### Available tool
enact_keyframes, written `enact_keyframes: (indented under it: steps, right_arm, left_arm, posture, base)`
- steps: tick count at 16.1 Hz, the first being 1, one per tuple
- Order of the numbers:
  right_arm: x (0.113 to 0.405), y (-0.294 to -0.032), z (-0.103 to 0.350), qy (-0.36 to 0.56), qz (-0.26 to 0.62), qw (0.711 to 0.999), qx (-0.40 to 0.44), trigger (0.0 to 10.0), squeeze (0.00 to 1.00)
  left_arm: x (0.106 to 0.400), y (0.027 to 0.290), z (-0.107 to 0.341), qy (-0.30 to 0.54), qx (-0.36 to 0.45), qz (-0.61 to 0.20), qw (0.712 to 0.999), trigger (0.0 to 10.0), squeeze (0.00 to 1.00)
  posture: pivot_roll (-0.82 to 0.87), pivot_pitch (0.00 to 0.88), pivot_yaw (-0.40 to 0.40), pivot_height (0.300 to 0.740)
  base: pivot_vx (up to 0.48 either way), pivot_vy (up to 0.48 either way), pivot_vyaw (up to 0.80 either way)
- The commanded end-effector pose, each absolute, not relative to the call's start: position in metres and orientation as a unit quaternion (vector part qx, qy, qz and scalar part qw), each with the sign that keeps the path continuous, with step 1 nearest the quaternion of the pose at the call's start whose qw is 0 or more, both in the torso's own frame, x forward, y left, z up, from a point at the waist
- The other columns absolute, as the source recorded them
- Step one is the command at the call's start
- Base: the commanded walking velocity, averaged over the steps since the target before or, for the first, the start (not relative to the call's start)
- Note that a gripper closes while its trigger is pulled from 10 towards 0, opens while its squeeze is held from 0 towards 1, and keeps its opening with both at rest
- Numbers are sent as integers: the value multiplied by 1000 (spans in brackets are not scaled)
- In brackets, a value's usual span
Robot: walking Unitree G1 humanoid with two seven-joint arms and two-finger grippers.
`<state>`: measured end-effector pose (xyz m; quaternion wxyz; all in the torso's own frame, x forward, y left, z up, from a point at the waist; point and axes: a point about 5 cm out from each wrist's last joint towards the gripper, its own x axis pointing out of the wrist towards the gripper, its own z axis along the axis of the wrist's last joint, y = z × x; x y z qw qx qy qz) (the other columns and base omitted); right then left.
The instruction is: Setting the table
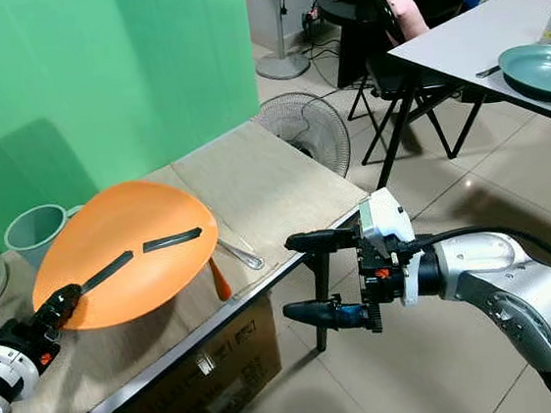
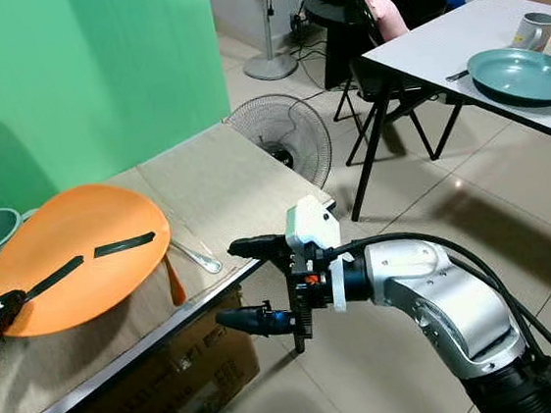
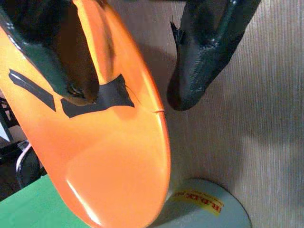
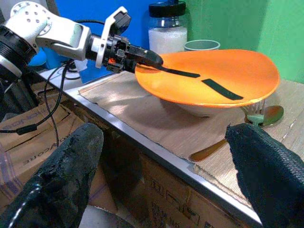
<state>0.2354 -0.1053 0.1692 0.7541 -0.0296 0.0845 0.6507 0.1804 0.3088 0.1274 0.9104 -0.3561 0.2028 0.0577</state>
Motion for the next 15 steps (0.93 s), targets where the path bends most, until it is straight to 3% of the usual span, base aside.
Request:
enact_keyframes:
  steps: [1, 15]
  right_arm:
    - [235, -104, 168, 85, 656, 749, -33, 10000, 0]
    - [235, -102, 167, 78, 672, 735, -46, 10000, 0]
  left_arm:
    - [182, 309, 128, 194, -370, 58, 907, 0, 0]
    - [182, 310, 129, 176, -417, 54, 890, 0, 0]
  posture:
    - [55, 0, 91, 740]
    - [59, 0, 90, 740]
  base:
    - [0, 0, 0]
    - [0, 0, 0]
